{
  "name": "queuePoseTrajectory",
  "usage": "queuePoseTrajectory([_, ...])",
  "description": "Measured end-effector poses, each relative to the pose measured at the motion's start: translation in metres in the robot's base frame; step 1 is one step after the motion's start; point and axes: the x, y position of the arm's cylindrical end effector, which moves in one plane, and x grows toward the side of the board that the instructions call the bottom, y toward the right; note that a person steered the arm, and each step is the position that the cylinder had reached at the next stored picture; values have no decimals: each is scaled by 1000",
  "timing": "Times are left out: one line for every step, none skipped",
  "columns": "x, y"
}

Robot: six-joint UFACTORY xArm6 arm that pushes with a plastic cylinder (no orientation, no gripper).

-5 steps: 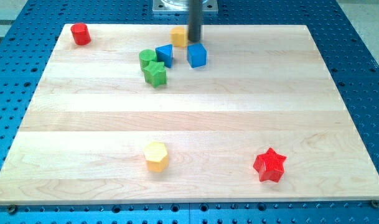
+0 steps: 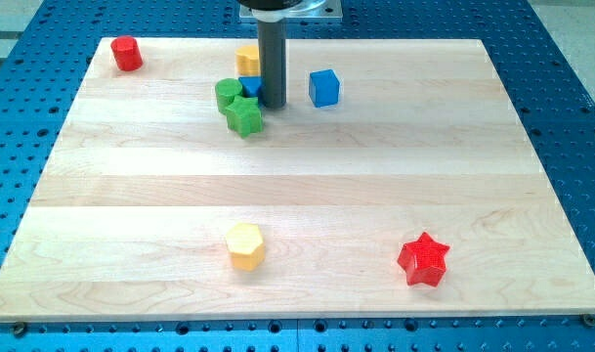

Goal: Keep the green circle to the top right side of the board

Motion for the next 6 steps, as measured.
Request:
queuePoseTrajectory([-6,-54])
queuePoseTrajectory([-6,-91])
queuePoseTrajectory([23,-139])
queuePoseTrajectory([39,-102])
queuePoseTrajectory([31,-29])
queuePoseTrajectory([7,-9])
